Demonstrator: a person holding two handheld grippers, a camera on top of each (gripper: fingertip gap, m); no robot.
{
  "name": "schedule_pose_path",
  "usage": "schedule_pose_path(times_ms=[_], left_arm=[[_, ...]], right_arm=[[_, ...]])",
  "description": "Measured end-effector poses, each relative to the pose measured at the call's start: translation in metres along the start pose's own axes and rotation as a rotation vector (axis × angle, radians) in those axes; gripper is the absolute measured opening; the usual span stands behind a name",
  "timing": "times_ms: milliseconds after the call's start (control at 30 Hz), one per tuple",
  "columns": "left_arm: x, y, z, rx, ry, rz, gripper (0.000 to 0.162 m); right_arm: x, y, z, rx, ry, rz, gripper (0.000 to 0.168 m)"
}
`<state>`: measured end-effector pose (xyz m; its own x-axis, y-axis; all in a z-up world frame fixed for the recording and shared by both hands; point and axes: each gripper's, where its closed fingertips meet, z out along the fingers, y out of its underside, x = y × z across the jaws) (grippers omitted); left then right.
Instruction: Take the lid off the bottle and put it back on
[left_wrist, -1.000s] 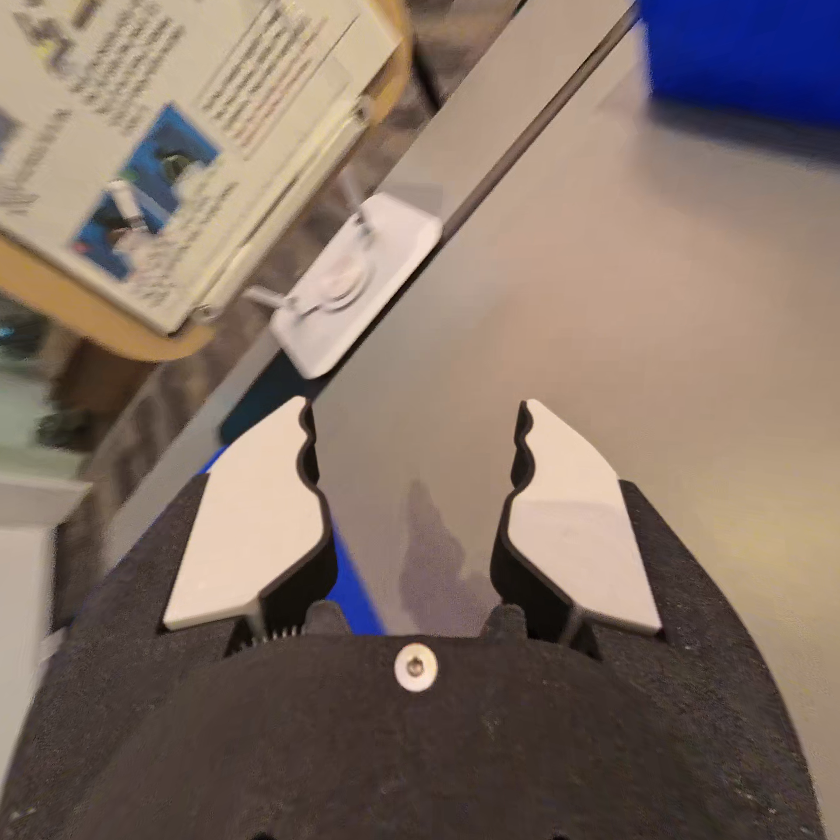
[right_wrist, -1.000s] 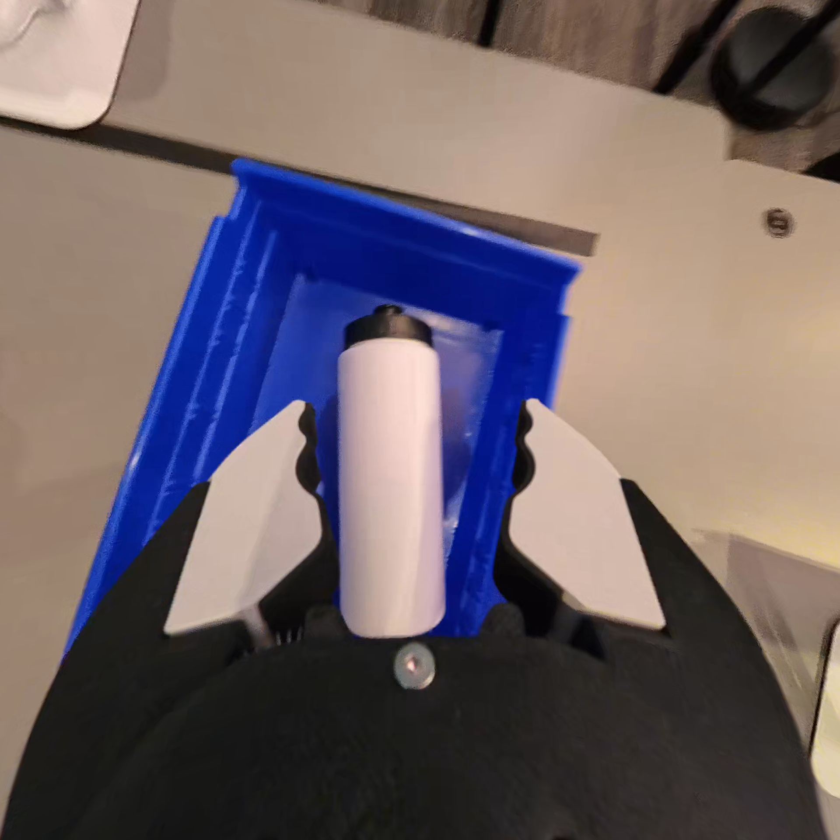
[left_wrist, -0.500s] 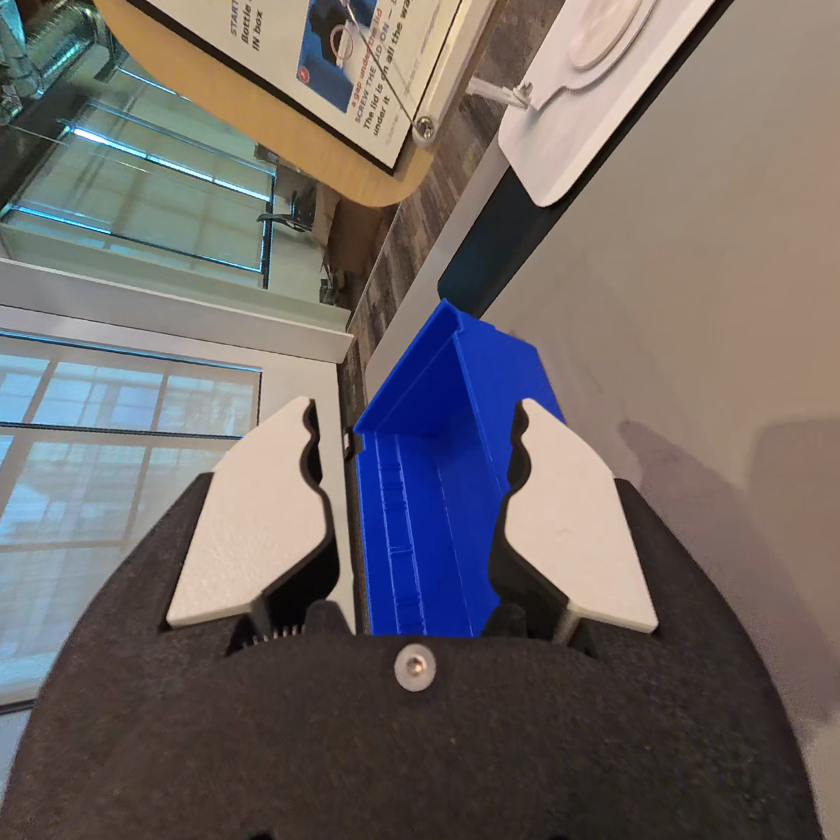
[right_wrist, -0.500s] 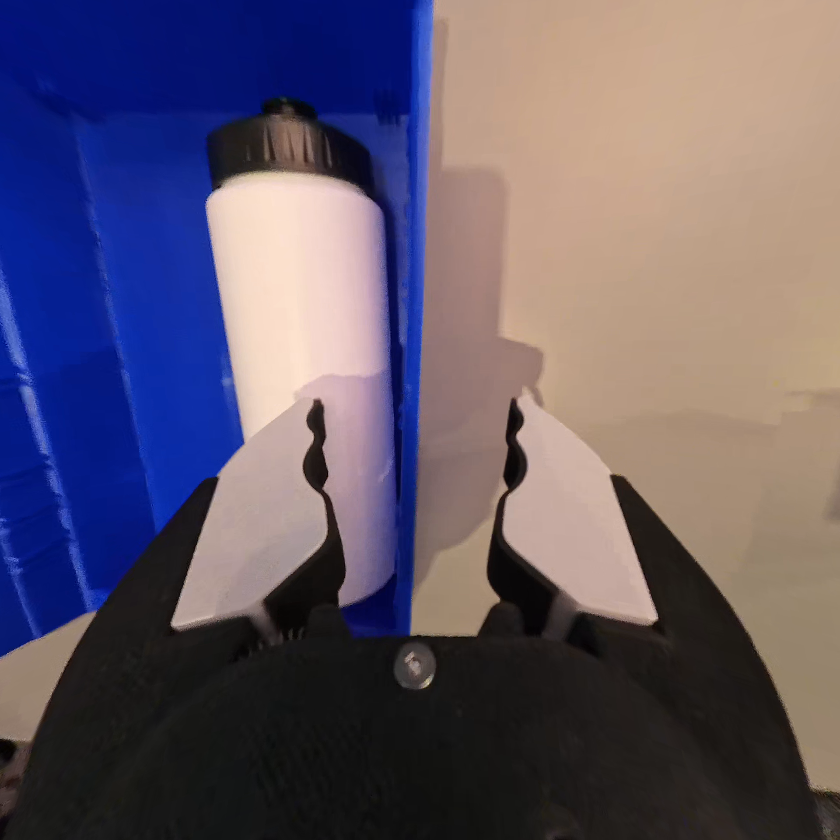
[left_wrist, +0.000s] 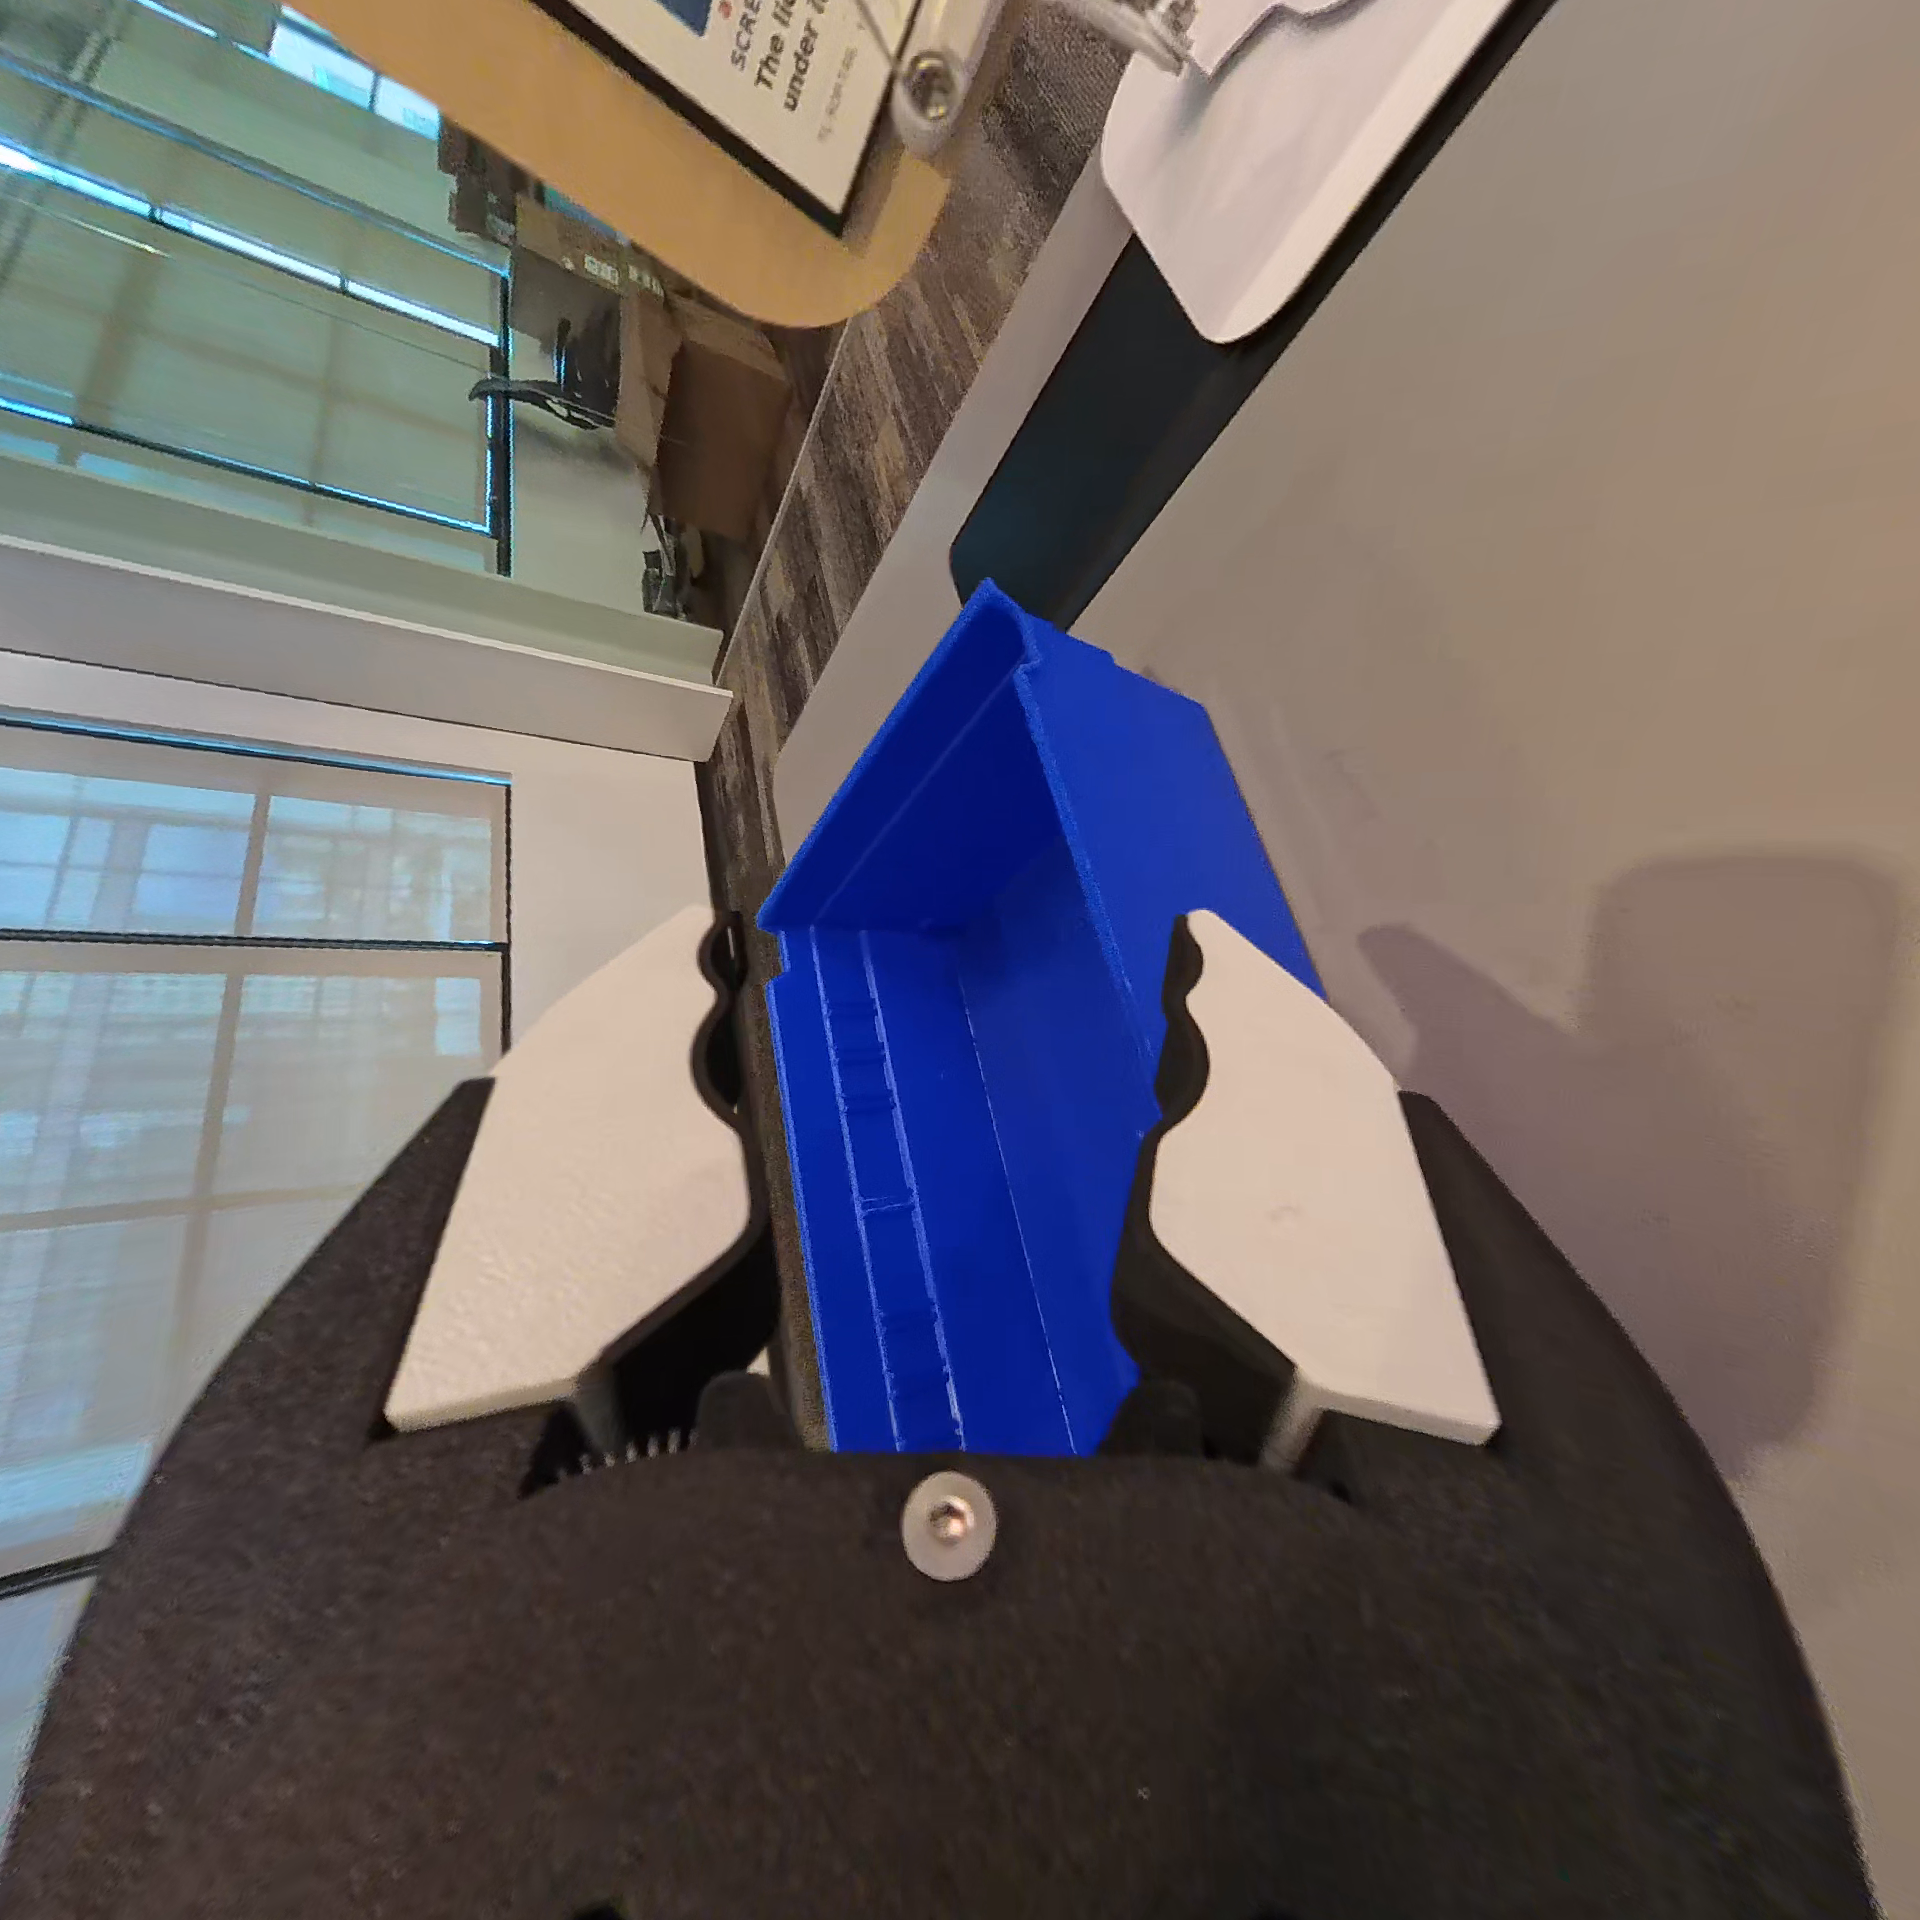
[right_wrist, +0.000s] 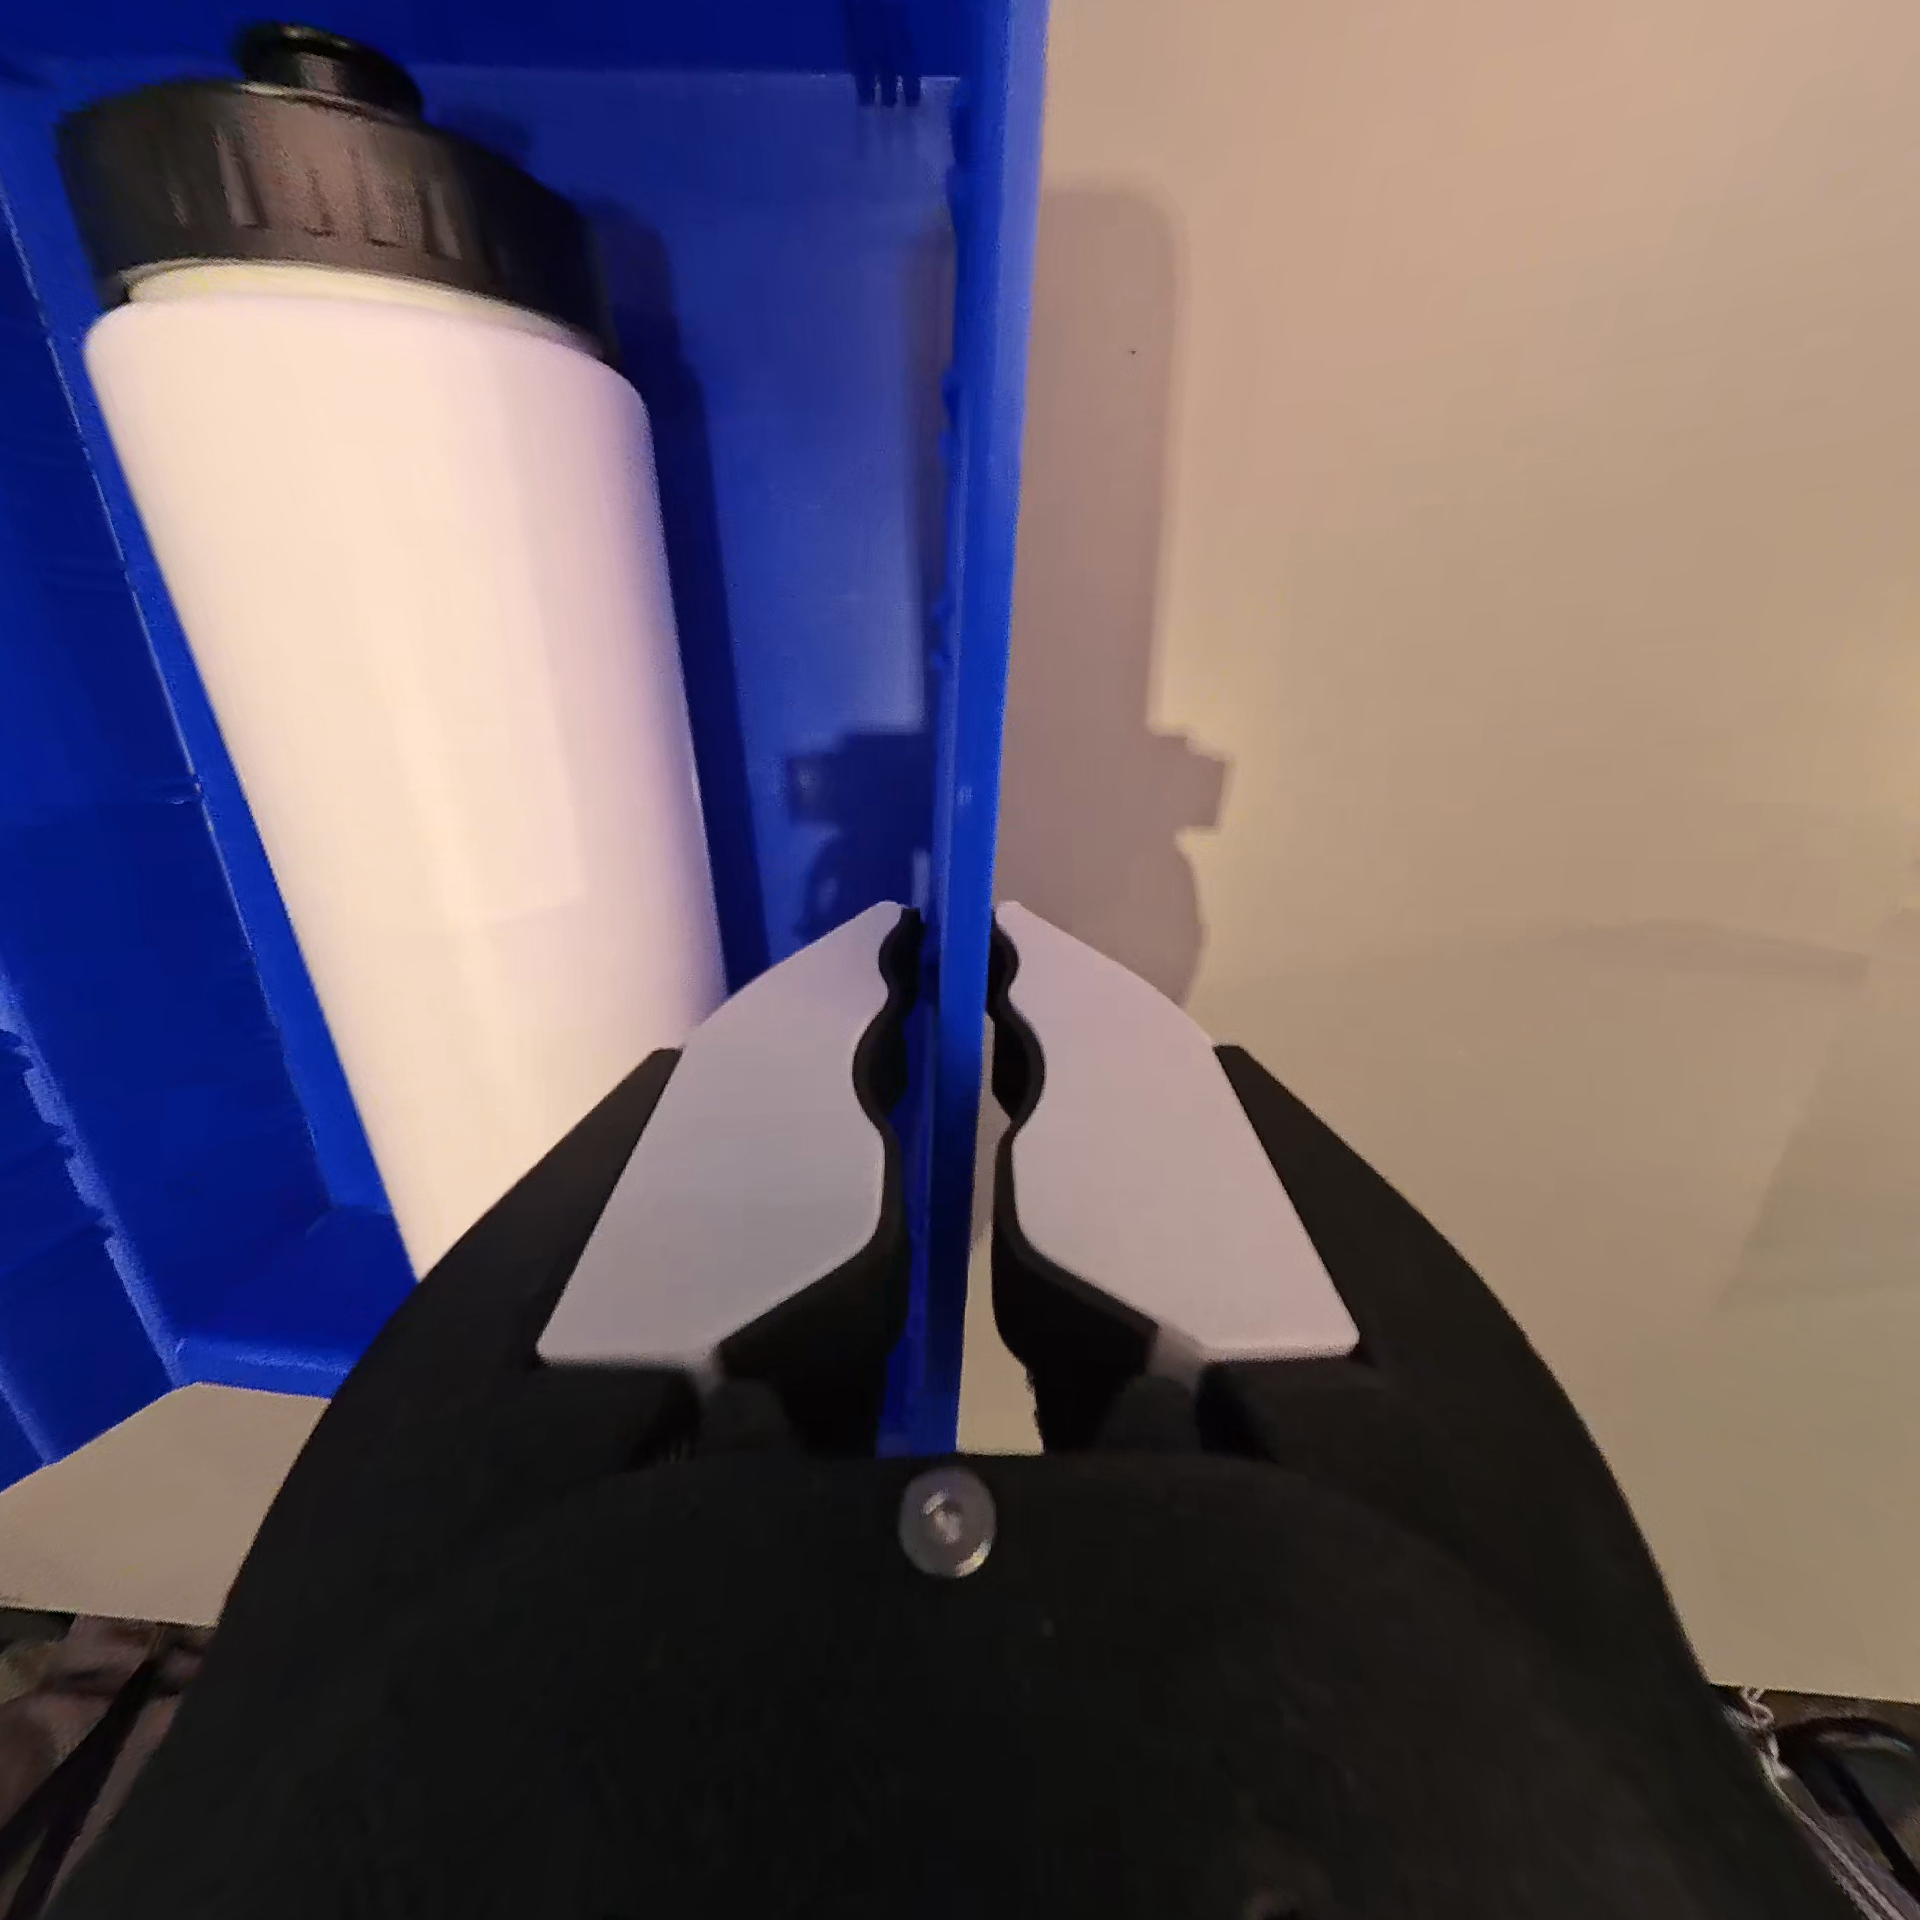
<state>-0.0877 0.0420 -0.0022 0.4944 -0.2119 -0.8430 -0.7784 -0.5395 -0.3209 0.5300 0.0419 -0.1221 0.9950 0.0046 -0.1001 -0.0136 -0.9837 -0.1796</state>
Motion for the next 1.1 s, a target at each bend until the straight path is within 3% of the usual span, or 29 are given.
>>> schedule_pose_path(times_ms=[500,733,833,967,1100], left_arm=[[0.014,-0.005,0.002,0.021,0.067,0.005,0.079],[0.007,0.004,0.004,-0.003,0.091,-0.024,0.079],[-0.013,0.023,0.006,-0.053,0.098,-0.097,0.080],[-0.051,0.083,0.015,-0.219,0.133,-0.272,0.080],[-0.074,0.130,0.039,-0.235,0.257,-0.469,0.066]], right_arm=[[-0.003,-0.005,-0.014,0.042,0.018,-0.027,0.021],[-0.002,-0.005,-0.013,0.057,-0.042,0.011,0.008],[-0.002,-0.006,-0.013,0.054,-0.028,-0.006,0.009],[-0.002,-0.006,-0.013,0.048,-0.021,-0.008,0.009],[-0.003,-0.006,-0.013,0.047,-0.014,-0.008,0.008]])
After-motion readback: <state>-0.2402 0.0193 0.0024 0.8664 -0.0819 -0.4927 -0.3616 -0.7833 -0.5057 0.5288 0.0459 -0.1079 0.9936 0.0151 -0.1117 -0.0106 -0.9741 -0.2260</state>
